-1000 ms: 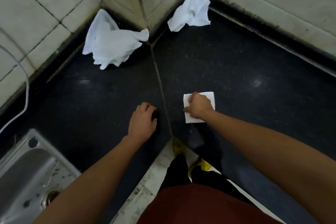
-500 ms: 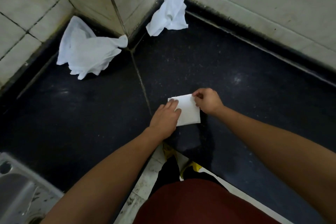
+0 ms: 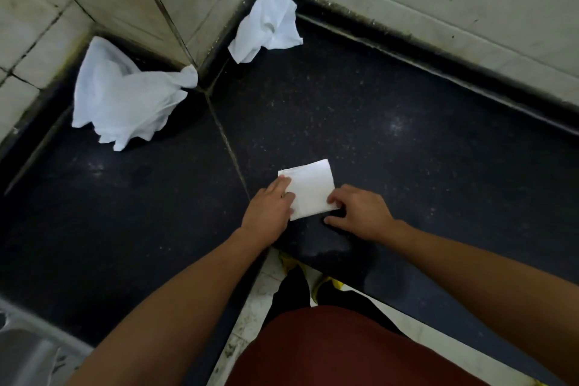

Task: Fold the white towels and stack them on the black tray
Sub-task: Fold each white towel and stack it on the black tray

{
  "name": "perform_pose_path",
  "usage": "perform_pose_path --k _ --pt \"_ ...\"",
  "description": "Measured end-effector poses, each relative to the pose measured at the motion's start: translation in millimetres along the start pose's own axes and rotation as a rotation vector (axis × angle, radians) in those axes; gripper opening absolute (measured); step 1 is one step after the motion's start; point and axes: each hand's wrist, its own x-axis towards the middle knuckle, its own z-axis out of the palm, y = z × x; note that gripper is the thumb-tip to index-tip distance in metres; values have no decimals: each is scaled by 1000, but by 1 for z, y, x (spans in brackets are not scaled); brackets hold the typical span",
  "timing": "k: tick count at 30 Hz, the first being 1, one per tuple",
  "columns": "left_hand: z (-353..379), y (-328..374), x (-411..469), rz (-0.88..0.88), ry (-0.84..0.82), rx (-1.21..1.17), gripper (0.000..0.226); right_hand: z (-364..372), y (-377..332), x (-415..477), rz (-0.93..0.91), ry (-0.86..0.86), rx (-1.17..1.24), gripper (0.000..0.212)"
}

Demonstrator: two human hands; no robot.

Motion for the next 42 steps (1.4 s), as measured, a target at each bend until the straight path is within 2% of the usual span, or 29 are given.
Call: perform_pose_path --k 3,8,10,14,18,20,23,27,32,34,37,39,42 --pt "1 0 0 1 9 2 39 7 0 1 10 96 -44 45" --pt "1 0 0 8 6 0 39 17 1 7 -1 228 -83 21" --pt "1 1 0 11 12 -5 39 19 6 5 -15 254 -105 14" --pt "2 1 -1 8 15 7 39 22 20 -5 -48 260 -147 13" --pt "0 1 -1 11 3 19 40 16 17 -6 -117 316 -84 10" --pt "-1 1 -2 15 3 16 40 16 10 -1 -120 258 -28 13" --pt "-2 -1 -4 29 -7 6 41 18 10 5 17 121 34 18" --pt "-4 -3 -3 40 0 -26 38 12 17 5 77 70 24 17" --pt "-22 -10 15 1 273 -82 19 -18 1 36 149 207 133 17" --pt "-33 -10 27 -73 234 -94 22 -28 -8 54 205 218 186 24" --pt "-42 -10 47 -178 125 -85 29 -33 -18 78 271 115 154 44" --pt "-41 -9 57 -220 70 -80 30 -32 -20 87 329 50 134 43" --pt "-39 -6 68 -277 -2 -166 30 -30 -19 89 366 27 263 37"
